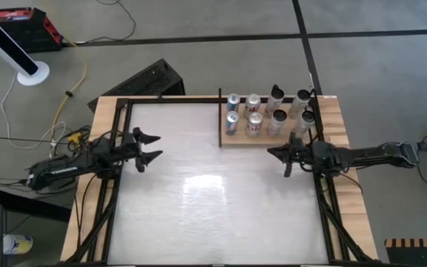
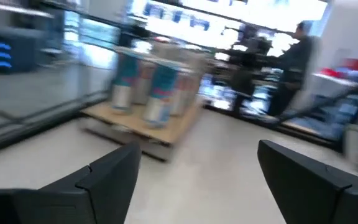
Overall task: Place canned beverage on shelf
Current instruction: Return to Home Position
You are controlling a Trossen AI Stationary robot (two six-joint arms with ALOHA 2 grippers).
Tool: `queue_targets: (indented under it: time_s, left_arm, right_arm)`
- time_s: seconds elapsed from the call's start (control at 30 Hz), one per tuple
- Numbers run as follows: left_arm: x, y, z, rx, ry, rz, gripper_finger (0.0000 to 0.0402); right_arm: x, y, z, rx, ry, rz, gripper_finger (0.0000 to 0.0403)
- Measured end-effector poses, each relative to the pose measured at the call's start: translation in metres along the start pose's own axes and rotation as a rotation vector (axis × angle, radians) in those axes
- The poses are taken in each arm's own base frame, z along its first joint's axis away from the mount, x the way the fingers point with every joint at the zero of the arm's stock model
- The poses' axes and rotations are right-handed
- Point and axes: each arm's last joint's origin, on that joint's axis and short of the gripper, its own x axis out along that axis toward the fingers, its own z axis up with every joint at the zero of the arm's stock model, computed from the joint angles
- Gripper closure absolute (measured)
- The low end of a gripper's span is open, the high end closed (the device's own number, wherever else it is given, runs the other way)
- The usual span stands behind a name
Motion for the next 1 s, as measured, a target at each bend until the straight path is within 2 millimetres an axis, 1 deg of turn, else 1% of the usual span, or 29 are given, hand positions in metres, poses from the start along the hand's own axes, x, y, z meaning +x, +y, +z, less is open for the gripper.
queue_targets:
  time_s: [0.1,0.27,0.4,0.53,1.0]
  left_arm:
    - [0.000,0.001,-0.006,0.050,0.036,0.110,0.0105]
    - [0.003,-0.001,-0.011,0.141,0.087,0.135,0.0117]
    - [0.005,-0.001,-0.013,0.095,0.108,0.150,0.0118]
    - [0.006,-0.001,-0.015,0.052,0.126,0.127,0.0118]
    - [0.006,-0.001,-0.015,0.101,0.131,0.120,0.0119]
  right_arm:
    - [-0.005,0.001,-0.001,-0.003,0.006,0.026,0.0383]
    - [-0.008,0.002,-0.001,-0.006,0.000,0.024,0.0376]
    - [-0.008,0.002,-0.002,-0.008,0.006,0.020,0.0361]
    - [-0.008,0.002,-0.003,-0.012,0.019,0.017,0.0357]
    - [-0.008,0.002,-0.004,-0.013,0.023,0.016,0.0355]
